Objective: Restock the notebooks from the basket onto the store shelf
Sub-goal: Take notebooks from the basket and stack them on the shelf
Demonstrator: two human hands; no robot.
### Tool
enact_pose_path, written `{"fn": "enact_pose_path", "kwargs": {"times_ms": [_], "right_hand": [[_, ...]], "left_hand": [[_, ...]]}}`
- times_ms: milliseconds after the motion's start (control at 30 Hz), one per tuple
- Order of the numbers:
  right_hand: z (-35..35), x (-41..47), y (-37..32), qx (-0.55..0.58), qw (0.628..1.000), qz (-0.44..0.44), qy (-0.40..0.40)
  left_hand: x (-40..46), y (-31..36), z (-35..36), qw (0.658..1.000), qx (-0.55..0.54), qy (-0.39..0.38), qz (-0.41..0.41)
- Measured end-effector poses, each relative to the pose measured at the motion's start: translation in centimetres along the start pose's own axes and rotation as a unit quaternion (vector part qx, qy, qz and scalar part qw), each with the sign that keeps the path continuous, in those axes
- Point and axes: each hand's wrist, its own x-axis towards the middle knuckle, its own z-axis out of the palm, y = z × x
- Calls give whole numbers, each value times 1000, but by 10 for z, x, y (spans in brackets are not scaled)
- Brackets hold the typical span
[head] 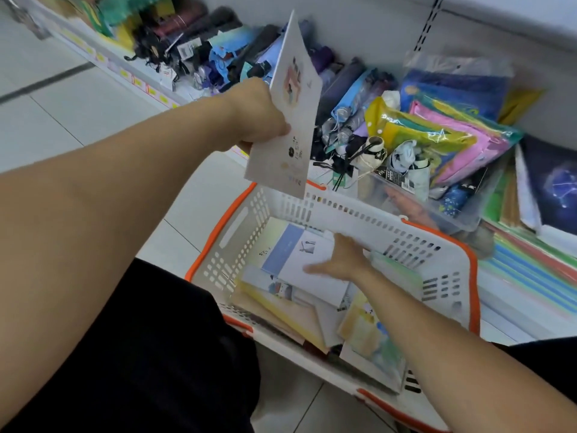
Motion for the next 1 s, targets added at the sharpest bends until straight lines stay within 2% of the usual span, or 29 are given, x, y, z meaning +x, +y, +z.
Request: {"fn": "enact_pose_path", "kwargs": {"times_ms": [67,167,267,333,467,600,667,733,800,900,1000], "right_hand": [[20,1,15,-101,995,9,6],[15,4,14,-128,990,49,44],[0,15,14,-154,986,65,22],[-13,14,15,-119,992,37,-5],[-76,-14,-7,26,990,-87,-105],[-172,-72,-32,185,970,-80,-132],[-213,-106,-35,291,947,-96,-97],[-238,-133,-34,411,903,-122,-37],[-244,-147,-32,495,855,-157,-4],[-242,-138,-33,494,847,-174,92],[-248,-133,-41,484,839,-194,158]], "left_hand": [[0,-5,-4,1000,10,5,-1],[0,-12,-8,999,53,7,2],[1,-16,-12,995,97,15,4],[1,-16,-14,992,122,30,5],[5,-19,-16,992,115,48,-11],[9,-22,-17,998,14,53,-44],[11,-19,-20,998,-30,53,-27],[12,-15,-20,994,-97,44,-6],[12,-4,-16,971,-238,19,4],[5,24,-6,907,-421,17,3],[-6,52,2,878,-478,2,23]]}}
